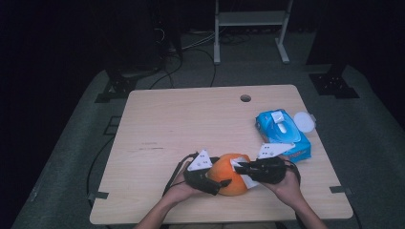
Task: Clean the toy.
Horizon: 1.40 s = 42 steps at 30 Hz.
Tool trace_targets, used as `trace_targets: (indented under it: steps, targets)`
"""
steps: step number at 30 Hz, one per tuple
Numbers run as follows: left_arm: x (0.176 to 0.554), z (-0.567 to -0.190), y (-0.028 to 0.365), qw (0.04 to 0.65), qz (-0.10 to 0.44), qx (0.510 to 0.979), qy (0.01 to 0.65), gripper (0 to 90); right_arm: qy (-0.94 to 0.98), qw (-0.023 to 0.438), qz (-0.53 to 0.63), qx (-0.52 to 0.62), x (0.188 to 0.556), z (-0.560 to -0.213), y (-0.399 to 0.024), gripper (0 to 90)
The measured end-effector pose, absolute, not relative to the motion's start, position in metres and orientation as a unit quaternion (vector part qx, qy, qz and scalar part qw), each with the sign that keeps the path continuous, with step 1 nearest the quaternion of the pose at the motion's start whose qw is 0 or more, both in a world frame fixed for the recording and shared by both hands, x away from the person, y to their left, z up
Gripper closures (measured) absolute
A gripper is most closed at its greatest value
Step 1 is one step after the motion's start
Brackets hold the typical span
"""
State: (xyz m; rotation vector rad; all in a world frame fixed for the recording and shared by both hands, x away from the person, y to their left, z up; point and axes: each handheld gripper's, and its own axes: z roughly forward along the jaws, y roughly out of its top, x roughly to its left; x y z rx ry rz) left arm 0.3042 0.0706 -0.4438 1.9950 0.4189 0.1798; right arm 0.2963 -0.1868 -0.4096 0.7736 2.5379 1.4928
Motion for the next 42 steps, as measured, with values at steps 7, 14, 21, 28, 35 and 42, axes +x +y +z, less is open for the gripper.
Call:
trace_targets:
  steps: [7, 14, 21, 28, 35, 42]
  targets:
    - [0.305, -0.444, 0.071, 0.519, 0.081, 0.833, 0.174, 16.2, 0.828, 0.060, 0.478, 0.286, 0.305, -0.415, -0.208, 80.0]
    - [0.299, -0.443, 0.063, 0.510, 0.092, 0.839, 0.167, 14.4, 0.834, 0.047, 0.490, 0.250, 0.294, -0.407, -0.185, 79.9]
    - [0.312, -0.441, 0.076, 0.515, 0.065, 0.832, 0.194, 10.8, 0.831, 0.042, 0.488, 0.263, 0.300, -0.412, -0.198, 80.0]
    - [0.300, -0.438, 0.062, 0.504, 0.088, 0.841, 0.175, 19.3, 0.833, 0.040, 0.500, 0.235, 0.291, -0.403, -0.179, 80.0]
    - [0.300, -0.438, 0.069, 0.508, 0.068, 0.844, 0.155, 19.3, 0.837, 0.037, 0.491, 0.238, 0.296, -0.407, -0.190, 80.1]
    - [0.313, -0.448, 0.069, 0.505, 0.041, 0.839, 0.197, 6.8, 0.837, 0.040, 0.483, 0.255, 0.300, -0.410, -0.200, 80.0]
